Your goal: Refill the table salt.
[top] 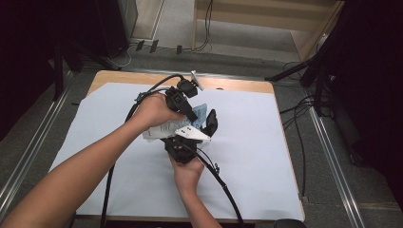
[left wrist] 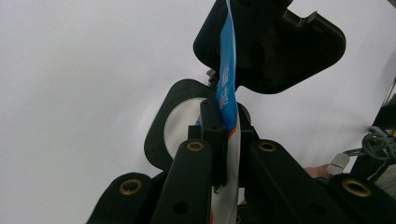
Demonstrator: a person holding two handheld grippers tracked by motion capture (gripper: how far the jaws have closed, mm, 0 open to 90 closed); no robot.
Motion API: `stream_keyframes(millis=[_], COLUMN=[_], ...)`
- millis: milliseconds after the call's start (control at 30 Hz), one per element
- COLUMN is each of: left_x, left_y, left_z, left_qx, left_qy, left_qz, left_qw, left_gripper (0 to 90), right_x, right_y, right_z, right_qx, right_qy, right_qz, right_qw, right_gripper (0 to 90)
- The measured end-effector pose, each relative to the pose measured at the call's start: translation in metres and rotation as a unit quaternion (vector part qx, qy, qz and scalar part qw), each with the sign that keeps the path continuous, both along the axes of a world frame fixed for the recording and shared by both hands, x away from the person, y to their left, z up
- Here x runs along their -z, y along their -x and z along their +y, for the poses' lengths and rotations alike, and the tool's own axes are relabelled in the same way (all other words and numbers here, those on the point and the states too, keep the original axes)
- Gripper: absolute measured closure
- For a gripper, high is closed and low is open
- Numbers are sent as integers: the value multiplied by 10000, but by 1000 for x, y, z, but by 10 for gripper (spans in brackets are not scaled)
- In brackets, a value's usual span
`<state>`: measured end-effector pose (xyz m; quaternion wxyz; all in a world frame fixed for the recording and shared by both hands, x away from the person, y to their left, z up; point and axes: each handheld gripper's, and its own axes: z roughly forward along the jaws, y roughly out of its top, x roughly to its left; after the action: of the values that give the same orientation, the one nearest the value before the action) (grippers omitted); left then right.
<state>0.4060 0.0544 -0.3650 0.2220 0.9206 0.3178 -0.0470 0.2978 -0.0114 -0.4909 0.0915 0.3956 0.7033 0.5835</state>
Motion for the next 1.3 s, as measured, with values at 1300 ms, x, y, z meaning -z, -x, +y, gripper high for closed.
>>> stream_keyframes(millis=[1300], left_x=[-1], left_y=[1], left_z=[-5], left_qx=[-4], left_qy=[-124], left_qz=[-28], left_qw=[9999], left_gripper=[900], right_x=[-1], right_y=[-1], right_z=[-1], right_qx=[11], right_qy=[-62], right_qz=[23], right_qw=[10000], right_gripper=[900])
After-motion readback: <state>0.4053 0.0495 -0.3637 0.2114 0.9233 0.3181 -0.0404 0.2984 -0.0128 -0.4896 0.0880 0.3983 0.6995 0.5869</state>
